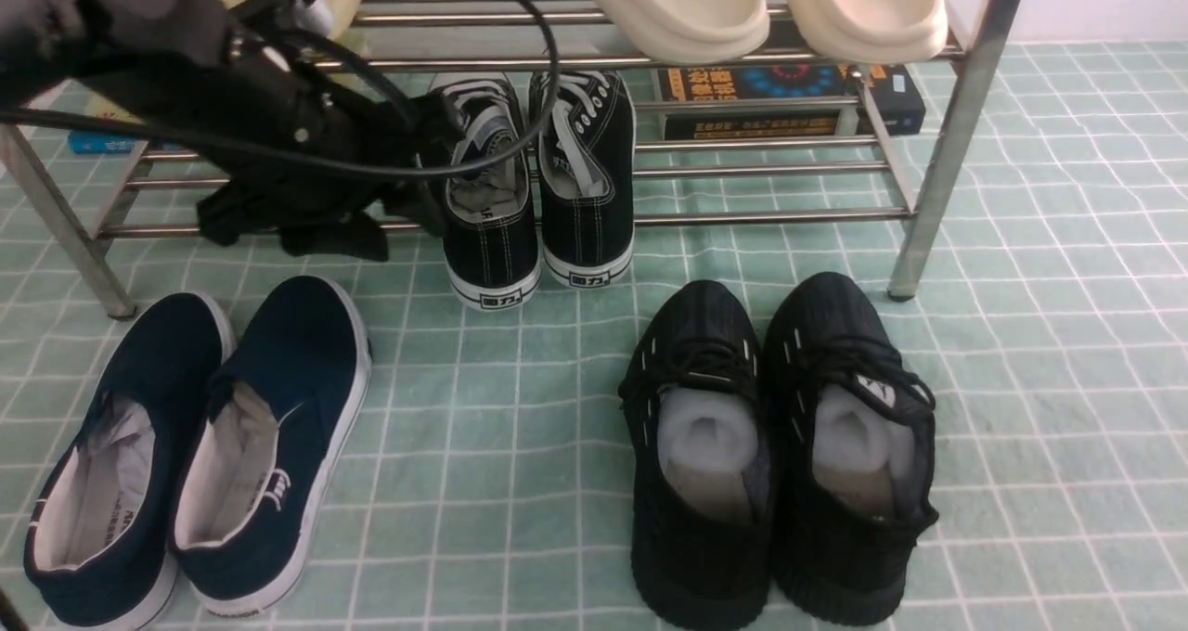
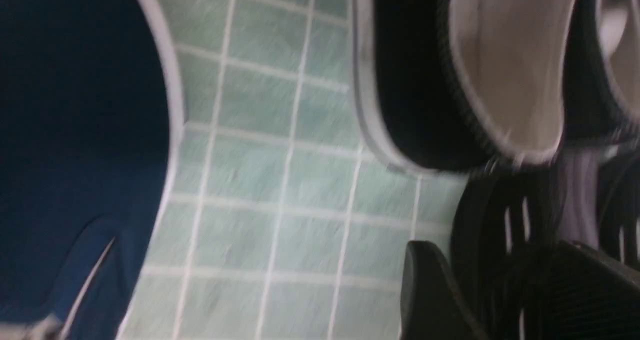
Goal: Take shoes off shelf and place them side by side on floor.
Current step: 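Grasp a shoe standing on the lower shelf of the shoe rack with the left gripper, then set the held shoe down on the floor in front of the rack with the left gripper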
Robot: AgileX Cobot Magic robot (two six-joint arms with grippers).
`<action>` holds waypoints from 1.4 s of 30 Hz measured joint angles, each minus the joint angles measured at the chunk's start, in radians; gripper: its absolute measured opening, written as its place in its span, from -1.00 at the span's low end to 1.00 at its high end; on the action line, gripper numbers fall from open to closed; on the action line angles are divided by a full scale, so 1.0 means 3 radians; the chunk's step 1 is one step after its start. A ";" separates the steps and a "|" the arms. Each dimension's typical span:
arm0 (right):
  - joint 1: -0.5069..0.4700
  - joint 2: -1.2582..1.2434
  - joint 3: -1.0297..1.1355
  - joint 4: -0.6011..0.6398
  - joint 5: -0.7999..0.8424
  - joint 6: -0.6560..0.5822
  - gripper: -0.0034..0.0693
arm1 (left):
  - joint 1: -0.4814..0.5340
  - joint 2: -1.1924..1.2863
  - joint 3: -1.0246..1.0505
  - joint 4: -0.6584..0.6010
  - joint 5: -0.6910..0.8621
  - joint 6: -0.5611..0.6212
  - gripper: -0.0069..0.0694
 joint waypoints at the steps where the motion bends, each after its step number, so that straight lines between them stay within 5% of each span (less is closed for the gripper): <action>1: 0.0000 0.0000 0.0000 0.0000 0.0000 0.0000 -0.91 | -0.0018 0.0020 -0.0004 0.0021 -0.0022 -0.0027 0.11; 9: 0.0000 0.0000 0.0000 0.0000 0.0000 0.0000 -0.90 | -0.0097 0.0384 -0.0027 0.0662 -0.0724 -0.0648 0.11; 23: 0.0000 0.0000 0.0000 0.0000 0.0000 0.0000 -0.87 | -0.0101 0.0757 -0.0027 0.0569 -0.1250 -0.0693 0.08; 28: 0.0000 0.0000 0.0000 0.0000 0.0000 0.0000 -0.86 | -0.0101 0.0801 -0.0027 0.0572 -0.1230 -0.0693 -0.16; 33: 0.0000 0.0000 0.0000 0.0010 0.0000 0.0000 -0.85 | -0.0101 0.0776 -0.0027 0.0657 -0.1138 -0.0693 -0.74; 42: 0.0000 0.0000 0.0000 0.0014 0.0000 -0.0007 -0.82 | -0.0104 -0.0016 -0.0018 0.0816 0.0036 -0.0644 -0.80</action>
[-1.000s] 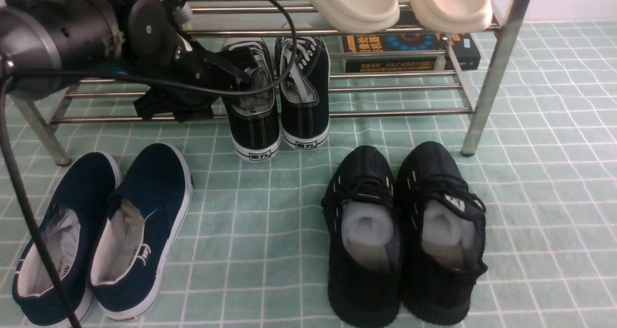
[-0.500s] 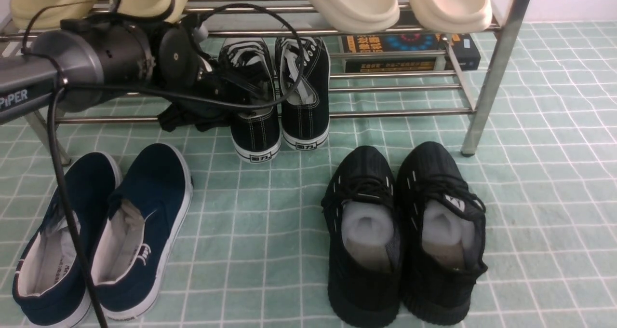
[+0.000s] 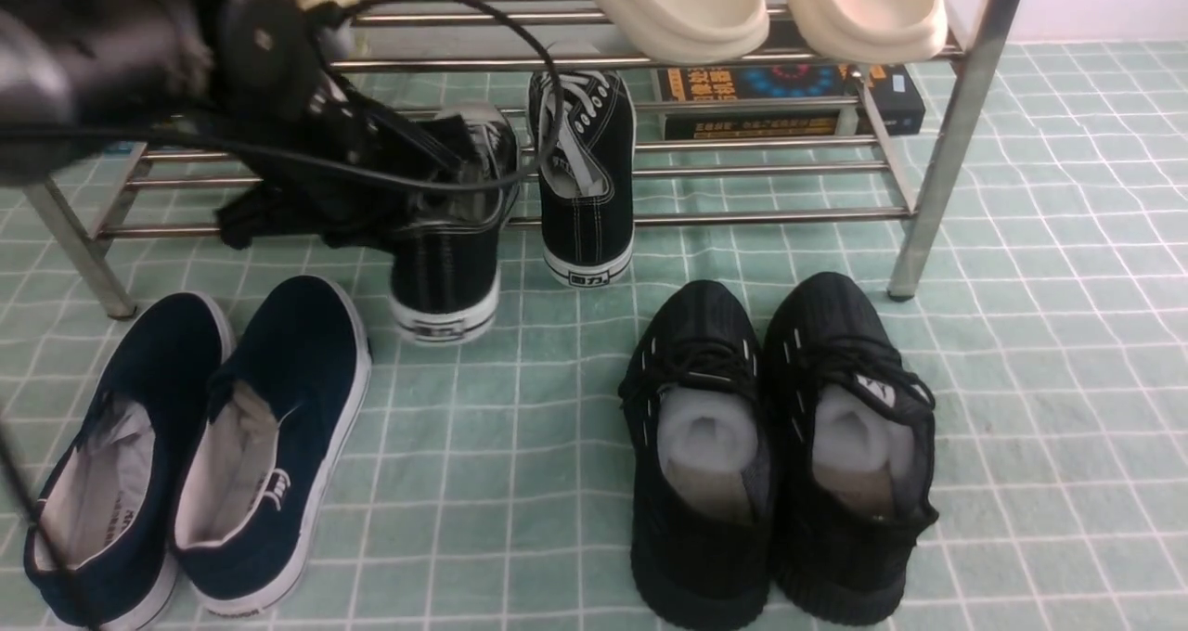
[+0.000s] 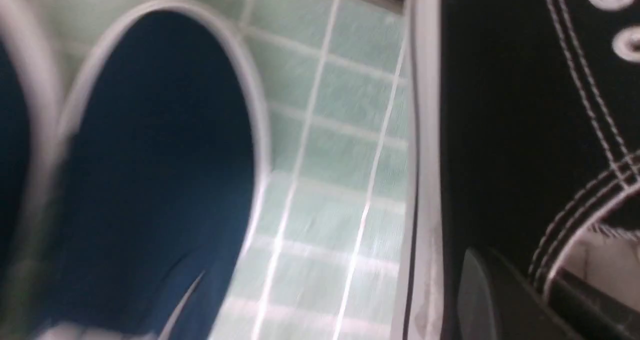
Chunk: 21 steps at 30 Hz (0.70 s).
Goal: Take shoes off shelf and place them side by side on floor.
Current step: 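Set the held shoe down on the floor in front of the rack with the left gripper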
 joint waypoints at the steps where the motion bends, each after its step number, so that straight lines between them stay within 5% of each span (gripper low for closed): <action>1: 0.0000 0.0000 0.0000 0.0003 0.0000 0.0000 -0.81 | 0.0000 -0.0076 0.0000 0.0023 0.0075 0.0029 -0.80; 10: 0.0000 0.0000 0.0000 0.0034 0.0003 -0.0006 -0.78 | 0.0000 -0.0498 0.0043 0.0060 0.0840 0.0352 -0.80; 21: 0.0000 0.0000 0.0000 0.0034 -0.0003 -0.0006 -0.75 | 0.0000 -0.0498 0.0950 0.0029 0.0317 0.0207 -0.79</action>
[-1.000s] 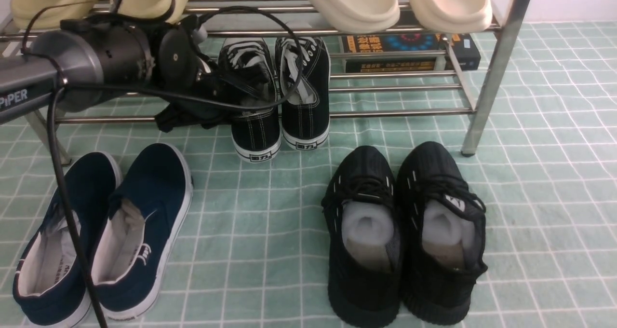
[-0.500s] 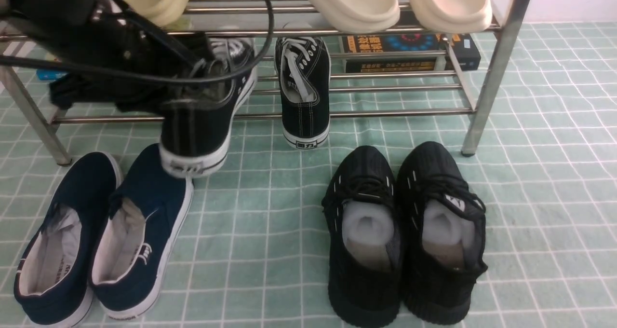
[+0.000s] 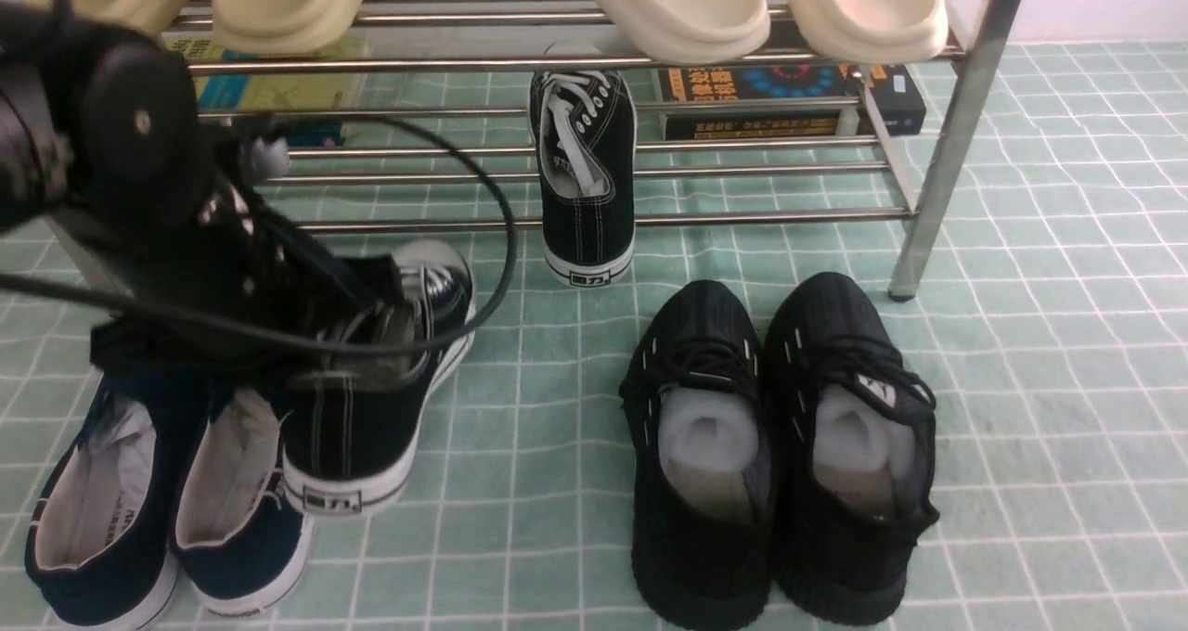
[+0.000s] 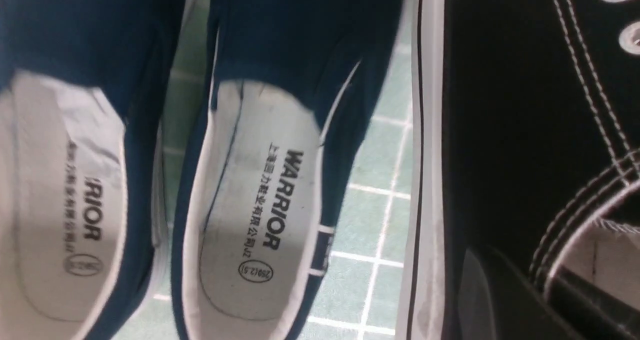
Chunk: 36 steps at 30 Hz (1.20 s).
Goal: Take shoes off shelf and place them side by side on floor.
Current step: 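Set the held shoe down on the floor in front of the rack with the left gripper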
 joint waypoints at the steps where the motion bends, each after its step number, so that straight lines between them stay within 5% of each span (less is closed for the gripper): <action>1: 0.0000 0.0000 0.0000 0.0000 0.0000 0.0000 -0.75 | 0.0000 0.0000 0.0132 0.0000 -0.0163 -0.0061 -0.79; 12: 0.0000 0.0000 0.0000 0.0004 -0.0063 0.0000 -0.72 | 0.0000 -0.0003 0.0581 -0.0027 -0.0779 -0.0406 -0.79; 36: 0.0000 0.0000 0.0000 0.0004 -0.0063 0.0000 -0.64 | 0.0000 -0.0183 0.0451 -0.0148 -0.0687 -0.0334 -0.79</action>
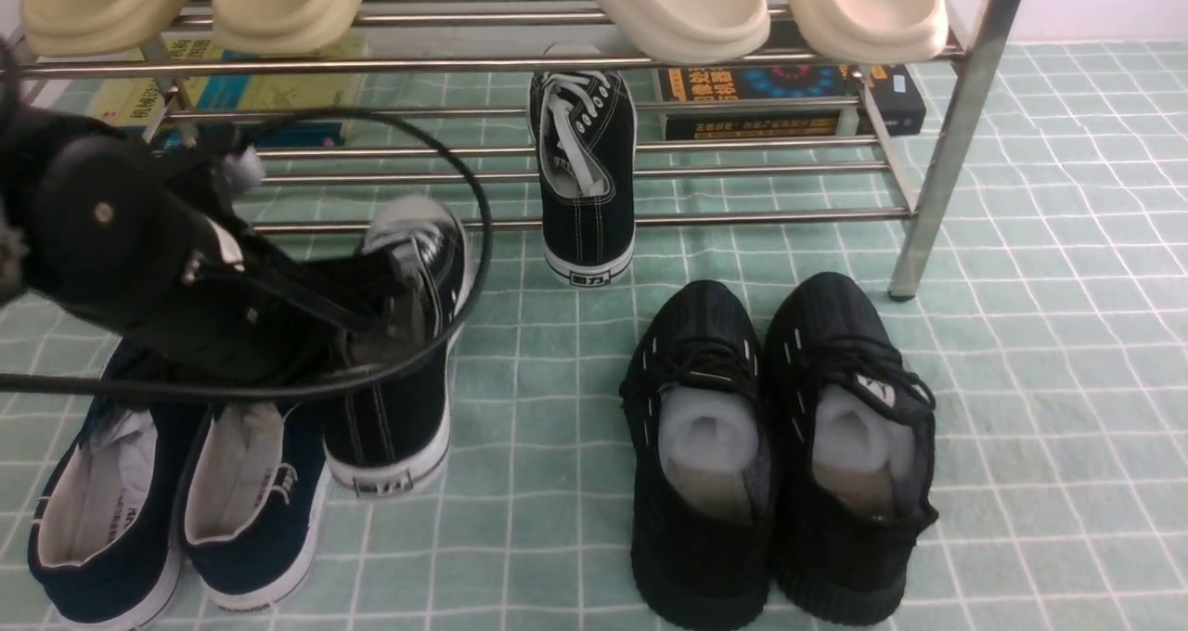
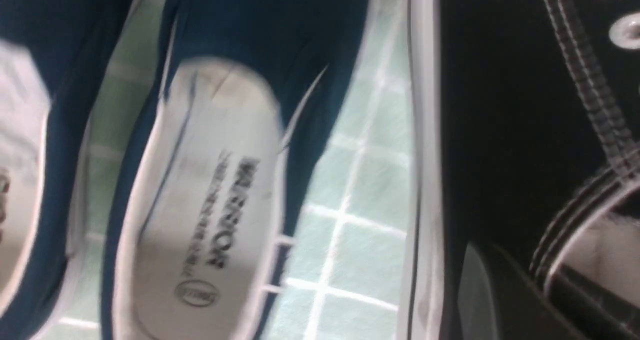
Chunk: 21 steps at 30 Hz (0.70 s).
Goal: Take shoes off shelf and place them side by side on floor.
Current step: 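Set the held shoe down on the floor in front of the rack with the left gripper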
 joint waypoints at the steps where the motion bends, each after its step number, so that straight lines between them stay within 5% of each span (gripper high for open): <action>1: 0.0000 0.0000 0.0000 0.0000 0.0000 0.0000 -0.63 | 0.0000 0.0030 0.0010 -0.0004 0.0000 0.0000 -0.79; 12: 0.0000 0.0000 0.0000 0.0000 0.0000 0.0000 -0.60 | 0.0000 0.0285 0.0024 -0.0219 0.0010 0.0195 -0.63; 21: 0.0000 0.0000 0.0000 0.0000 0.0000 0.0000 -0.59 | 0.0000 -0.0097 0.0024 -0.0198 0.0100 0.0252 -0.09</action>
